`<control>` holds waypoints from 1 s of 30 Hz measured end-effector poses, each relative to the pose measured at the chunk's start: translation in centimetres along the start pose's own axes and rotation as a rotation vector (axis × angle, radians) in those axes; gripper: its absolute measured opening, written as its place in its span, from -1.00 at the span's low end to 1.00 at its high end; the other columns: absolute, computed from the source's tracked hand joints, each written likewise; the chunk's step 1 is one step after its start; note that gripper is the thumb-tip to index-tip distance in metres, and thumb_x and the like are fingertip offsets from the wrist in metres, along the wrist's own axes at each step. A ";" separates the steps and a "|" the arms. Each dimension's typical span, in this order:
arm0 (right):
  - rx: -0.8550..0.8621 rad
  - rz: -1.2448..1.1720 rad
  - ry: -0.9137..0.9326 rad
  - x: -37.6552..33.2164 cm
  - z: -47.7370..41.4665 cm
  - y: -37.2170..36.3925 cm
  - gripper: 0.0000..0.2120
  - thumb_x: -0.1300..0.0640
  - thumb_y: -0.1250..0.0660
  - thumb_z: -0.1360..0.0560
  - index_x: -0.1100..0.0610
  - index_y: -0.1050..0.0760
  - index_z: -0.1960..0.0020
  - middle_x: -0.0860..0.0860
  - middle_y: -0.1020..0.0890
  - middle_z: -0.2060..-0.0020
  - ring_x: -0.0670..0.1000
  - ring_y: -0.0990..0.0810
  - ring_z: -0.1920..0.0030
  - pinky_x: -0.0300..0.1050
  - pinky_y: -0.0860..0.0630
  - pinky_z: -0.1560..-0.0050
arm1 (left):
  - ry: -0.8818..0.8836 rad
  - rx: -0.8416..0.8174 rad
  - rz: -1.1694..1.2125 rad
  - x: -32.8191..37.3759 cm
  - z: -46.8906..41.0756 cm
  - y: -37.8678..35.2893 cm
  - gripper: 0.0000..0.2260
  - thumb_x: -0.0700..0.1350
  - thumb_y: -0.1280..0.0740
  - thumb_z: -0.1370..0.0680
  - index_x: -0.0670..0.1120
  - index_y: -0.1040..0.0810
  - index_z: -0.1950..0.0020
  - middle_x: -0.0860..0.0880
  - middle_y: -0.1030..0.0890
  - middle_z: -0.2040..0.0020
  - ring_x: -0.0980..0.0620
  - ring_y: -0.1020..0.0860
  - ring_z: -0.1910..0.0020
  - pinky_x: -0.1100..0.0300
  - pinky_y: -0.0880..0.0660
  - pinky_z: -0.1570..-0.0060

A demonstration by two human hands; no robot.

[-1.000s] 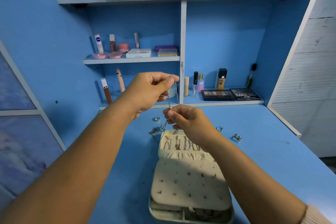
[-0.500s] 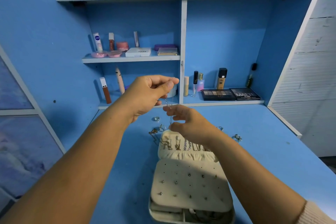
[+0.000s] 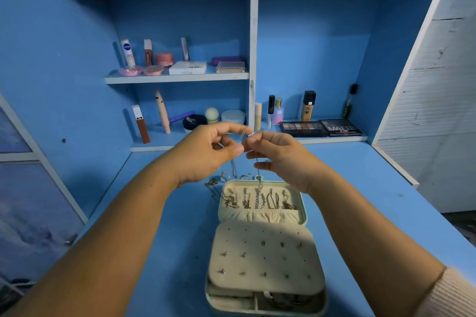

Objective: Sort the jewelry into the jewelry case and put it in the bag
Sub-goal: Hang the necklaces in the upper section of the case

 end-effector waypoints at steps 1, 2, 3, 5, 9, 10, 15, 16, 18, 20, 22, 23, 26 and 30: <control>0.029 0.026 0.006 -0.2 0.0 0.1 -0.80 0.03 -0.25 -0.57 0.12 -0.58 0.00 -0.06 -0.61 0.15 -0.07 -0.53 0.08 -0.11 -0.46 -0.05 | 0.003 0.019 0.001 -0.4 0.1 -0.2 -0.72 -0.09 -0.35 -0.57 0.29 -0.56 -0.15 0.14 -0.54 0.24 0.04 -0.56 0.11 0.02 -0.53 -0.11; 0.062 0.067 0.007 -0.3 0.1 0.2 -0.79 0.03 -0.25 -0.57 0.13 -0.59 0.00 -0.05 -0.59 0.17 -0.08 -0.52 0.11 -0.13 -0.46 0.00 | 0.012 0.043 0.011 -0.8 0.2 -0.5 -0.73 -0.09 -0.37 -0.56 0.29 -0.57 -0.13 0.15 -0.54 0.26 0.01 -0.54 0.14 -0.02 -0.54 -0.07; 0.092 0.113 0.003 -0.4 0.1 0.3 -0.78 0.02 -0.26 -0.57 0.13 -0.60 0.00 -0.04 -0.57 0.19 -0.08 -0.50 0.14 -0.15 -0.45 0.03 | 0.028 0.073 0.032 -1.2 0.3 -0.9 -0.75 -0.09 -0.38 -0.55 0.26 -0.57 -0.11 0.14 -0.55 0.27 0.01 -0.54 0.15 -0.02 -0.55 -0.04; 0.132 0.203 -0.006 -0.7 0.2 0.4 -0.80 0.01 -0.28 -0.56 0.10 -0.61 0.03 0.00 -0.53 0.22 -0.04 -0.46 0.19 -0.12 -0.45 0.08 | 0.075 0.132 0.084 -2.1 0.4 -1.7 -0.82 -0.08 -0.41 -0.53 0.17 -0.57 -0.07 0.11 -0.58 0.26 0.06 -0.56 0.17 0.06 -0.54 0.02; 0.151 0.367 0.028 -1.8 0.4 0.3 -0.77 -0.04 -0.31 -0.53 0.12 -0.60 0.05 0.05 -0.49 0.24 -0.01 -0.39 0.24 -0.18 -0.42 0.20 | 0.132 0.133 0.135 -3.3 0.5 -3.4 -0.90 -0.10 -0.41 -0.53 0.09 -0.60 0.01 0.05 -0.65 0.16 0.14 -0.60 0.16 0.15 -0.53 0.05; 0.157 0.407 0.036 -2.2 0.5 0.4 -0.75 -0.04 -0.32 -0.53 0.14 -0.59 0.04 0.04 -0.46 0.27 -0.03 -0.37 0.27 -0.25 -0.39 0.28 | 0.128 0.136 0.155 -3.6 0.4 -3.7 -0.90 -0.12 -0.41 -0.53 0.08 -0.61 0.03 0.07 -0.66 0.17 0.18 -0.62 0.17 0.18 -0.54 0.04; 0.099 0.455 0.015 -3.8 0.7 1.1 -0.78 -0.06 -0.35 -0.50 0.09 -0.63 0.04 0.16 -0.55 0.23 0.01 -0.38 0.27 -0.17 -0.37 0.26 | 0.081 0.099 0.160 -3.4 0.1 -4.4 -0.84 0.13 -0.29 -0.52 0.25 -0.54 -0.08 0.20 -0.62 -0.05 0.36 -0.55 0.02 0.37 -0.46 -0.01; 0.097 0.449 0.012 -3.9 0.7 1.1 -0.79 -0.05 -0.36 -0.50 0.08 -0.64 0.05 0.20 -0.60 0.16 0.01 -0.40 0.26 -0.14 -0.38 0.25 | 0.072 0.081 0.167 -3.2 0.1 -4.7 -0.79 0.20 -0.24 -0.48 0.28 -0.52 -0.09 0.24 -0.60 -0.09 0.38 -0.52 -0.05 0.38 -0.45 -0.04; 0.112 0.432 0.011 -4.0 0.7 1.1 -0.81 -0.05 -0.37 -0.49 0.06 -0.65 0.06 0.19 -0.63 0.10 0.00 -0.41 0.25 -0.13 -0.38 0.24 | 0.067 0.069 0.231 -2.9 -0.1 -5.3 -0.73 0.24 -0.20 -0.45 0.26 -0.55 -0.08 0.26 -0.60 -0.09 0.37 -0.49 -0.10 0.32 -0.43 -0.08; 0.129 0.423 0.006 -4.0 0.7 1.3 -0.79 -0.06 -0.38 -0.48 0.07 -0.65 0.06 0.15 -0.62 0.17 -0.02 -0.40 0.27 -0.17 -0.36 0.27 | 0.086 0.073 0.268 -2.9 -0.3 -6.0 -0.73 0.23 -0.19 -0.47 0.19 -0.59 -0.03 0.24 -0.62 -0.03 0.28 -0.51 -0.11 0.22 -0.45 -0.11; 0.153 0.424 0.002 -3.7 0.8 1.6 -0.76 -0.08 -0.38 -0.47 0.09 -0.64 0.07 0.07 -0.58 0.24 -0.05 -0.40 0.30 -0.21 -0.35 0.30 | 0.112 0.094 0.306 -3.0 -0.4 -6.7 -0.75 0.14 -0.18 -0.56 0.08 -0.60 0.00 0.19 -0.63 0.02 0.21 -0.54 -0.09 0.18 -0.45 -0.08; 0.171 0.426 0.002 -3.5 0.8 1.9 -0.75 -0.08 -0.38 -0.47 0.11 -0.63 0.07 0.04 -0.55 0.27 -0.08 -0.39 0.33 -0.24 -0.35 0.33 | 0.122 0.115 0.345 -3.0 -0.4 -7.0 -0.77 0.07 -0.18 -0.61 0.03 -0.59 0.02 0.16 -0.64 0.04 0.21 -0.56 -0.04 0.19 -0.45 -0.05; 0.232 0.431 0.000 -2.7 0.7 2.8 -0.74 -0.05 -0.37 -0.49 0.16 -0.61 0.09 0.02 -0.46 0.35 -0.12 -0.35 0.43 -0.33 -0.32 0.45 | 0.163 0.181 0.398 -3.6 -0.4 -7.7 -0.80 -0.07 -0.18 -0.65 -0.04 -0.57 0.07 0.09 -0.66 0.15 0.28 -0.61 0.19 0.32 -0.44 0.14; 0.247 0.474 -0.033 -1.3 0.5 4.3 -0.74 -0.03 -0.38 -0.49 0.18 -0.60 0.08 0.04 -0.49 0.31 -0.04 -0.39 0.31 -0.21 -0.36 0.31 | 0.201 0.184 0.266 -5.0 -0.5 -8.3 -0.82 -0.05 -0.26 -0.62 0.02 -0.62 0.10 0.13 -0.65 0.18 0.32 -0.58 0.20 0.37 -0.43 0.12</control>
Point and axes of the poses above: each hand's wrist, its own z-axis away from the middle knuckle, its own y-axis out of the back of the hand, x = y × z, the point moved 1 cm from there along -z, towards the middle knuckle
